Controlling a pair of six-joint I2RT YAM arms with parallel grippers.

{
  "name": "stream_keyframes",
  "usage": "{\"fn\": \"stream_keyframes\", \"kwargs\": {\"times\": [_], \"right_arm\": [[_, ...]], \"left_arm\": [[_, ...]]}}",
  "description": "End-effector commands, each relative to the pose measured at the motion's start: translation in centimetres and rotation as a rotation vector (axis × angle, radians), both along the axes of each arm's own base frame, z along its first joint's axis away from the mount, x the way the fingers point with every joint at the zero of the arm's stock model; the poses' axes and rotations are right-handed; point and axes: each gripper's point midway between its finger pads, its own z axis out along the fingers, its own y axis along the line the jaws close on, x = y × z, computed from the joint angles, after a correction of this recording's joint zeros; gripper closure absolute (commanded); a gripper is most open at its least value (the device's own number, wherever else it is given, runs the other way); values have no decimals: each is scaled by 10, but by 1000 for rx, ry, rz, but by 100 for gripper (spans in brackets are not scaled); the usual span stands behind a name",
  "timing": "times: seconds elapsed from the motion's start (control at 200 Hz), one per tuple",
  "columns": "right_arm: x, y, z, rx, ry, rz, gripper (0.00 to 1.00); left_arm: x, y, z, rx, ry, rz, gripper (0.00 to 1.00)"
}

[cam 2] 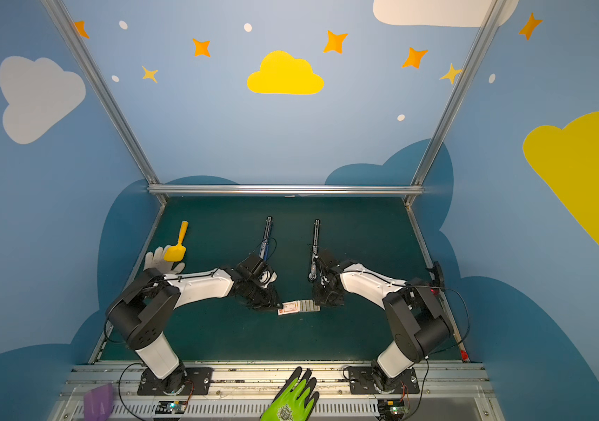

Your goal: Load the staples into the stapler

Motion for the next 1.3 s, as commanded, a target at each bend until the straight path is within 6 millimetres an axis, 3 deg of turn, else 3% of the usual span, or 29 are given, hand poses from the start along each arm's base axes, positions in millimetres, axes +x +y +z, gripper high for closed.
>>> {"fn": "stream_keyframes", "kwargs": {"times": [0.0,0.28,0.511,0.776,1.006,1.297], "right_arm": [[3,-6,14,-13,-27,0,67],[5,-13,45,14,-105,-1,75],[2,2,57,77,-122,41,82],[-4,24,37,66,-78,92,85],[-6,30,23,48,-52,95,83],[-6,21,6,-16,-16,73,79]], "left_arm": [[0,7,6,25,-10,5,56],[4,16,28,40,-79,35,49],[13,34,51,58,-182,125,46],[17,58,67,19,-249,247,45],[14,53,82,-85,-295,262,42],[12,51,75,-83,-269,251,42]]}}
